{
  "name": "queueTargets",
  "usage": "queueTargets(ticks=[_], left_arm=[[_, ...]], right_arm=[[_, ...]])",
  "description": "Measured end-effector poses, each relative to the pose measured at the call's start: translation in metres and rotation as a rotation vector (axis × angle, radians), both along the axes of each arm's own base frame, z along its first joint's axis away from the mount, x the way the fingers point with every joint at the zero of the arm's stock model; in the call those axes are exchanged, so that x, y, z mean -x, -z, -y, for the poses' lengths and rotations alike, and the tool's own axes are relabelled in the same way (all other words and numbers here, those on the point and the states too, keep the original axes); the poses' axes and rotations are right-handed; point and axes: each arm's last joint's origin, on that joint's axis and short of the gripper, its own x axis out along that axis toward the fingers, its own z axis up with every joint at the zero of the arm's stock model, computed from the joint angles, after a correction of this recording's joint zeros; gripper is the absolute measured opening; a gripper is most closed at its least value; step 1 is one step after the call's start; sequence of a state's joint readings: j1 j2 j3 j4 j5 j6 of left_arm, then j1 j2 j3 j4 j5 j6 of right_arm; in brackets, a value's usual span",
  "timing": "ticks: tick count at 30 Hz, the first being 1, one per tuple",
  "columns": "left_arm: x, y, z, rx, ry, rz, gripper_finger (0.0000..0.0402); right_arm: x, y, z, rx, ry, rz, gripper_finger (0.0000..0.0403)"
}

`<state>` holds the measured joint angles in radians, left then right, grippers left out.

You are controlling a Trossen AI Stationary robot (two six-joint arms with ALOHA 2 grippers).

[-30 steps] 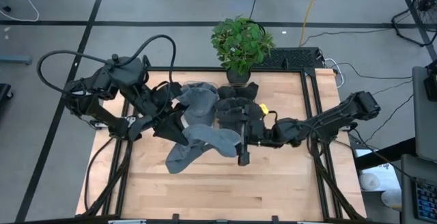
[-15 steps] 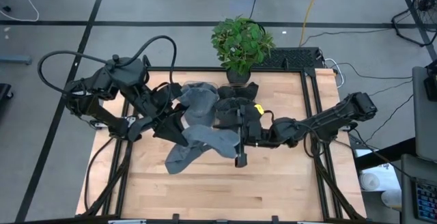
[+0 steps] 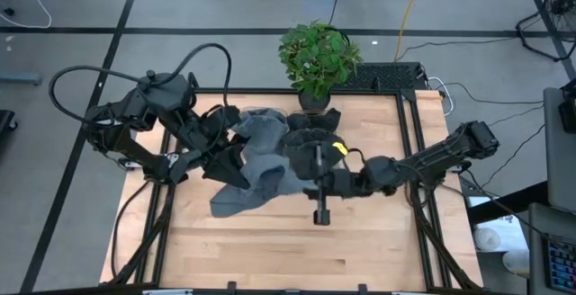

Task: Pick & Place hat
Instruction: Put the blue cap into the left transparent bin

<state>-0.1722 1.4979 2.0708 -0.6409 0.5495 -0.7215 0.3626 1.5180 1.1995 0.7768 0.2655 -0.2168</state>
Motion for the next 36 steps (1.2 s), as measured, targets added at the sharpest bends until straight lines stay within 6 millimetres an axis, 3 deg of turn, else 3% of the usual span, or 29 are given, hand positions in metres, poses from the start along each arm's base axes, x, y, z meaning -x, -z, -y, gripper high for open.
queueTargets(ticks=[4,10,16,19,22,25,36], left_arm=[[0.002,-0.006,-0.005,0.055,0.003,0.021,0.0091],[0.008,-0.018,-0.019,0.128,-0.036,0.067,0.017],[0.009,-0.025,-0.023,0.157,-0.043,0.125,0.0204],[0.009,-0.029,-0.023,0.17,-0.041,0.161,0.0204],[0.004,-0.03,-0.024,0.167,-0.076,0.199,0.0194],[-0.001,-0.027,-0.025,0.187,-0.15,0.171,0.018],[-0.013,-0.002,-0.035,0.378,-0.463,-0.174,0.013]], right_arm=[[0.02,-0.01,-0.012,0.107,0.115,-0.049,0.0003],[0.07,-0.038,-0.021,0.231,0.321,-0.125,0.0001],[0.114,-0.061,-0.02,0.403,0.517,-0.178,0.0001],[0.126,-0.066,-0.021,0.556,0.631,-0.251,0.0001],[0.131,-0.068,-0.023,0.738,0.76,-0.375,0.0001],[0.132,-0.066,-0.024,0.846,0.763,-0.414,0.0],[0.11,-0.034,-0.011,1.237,0.775,-0.637,0.0]])
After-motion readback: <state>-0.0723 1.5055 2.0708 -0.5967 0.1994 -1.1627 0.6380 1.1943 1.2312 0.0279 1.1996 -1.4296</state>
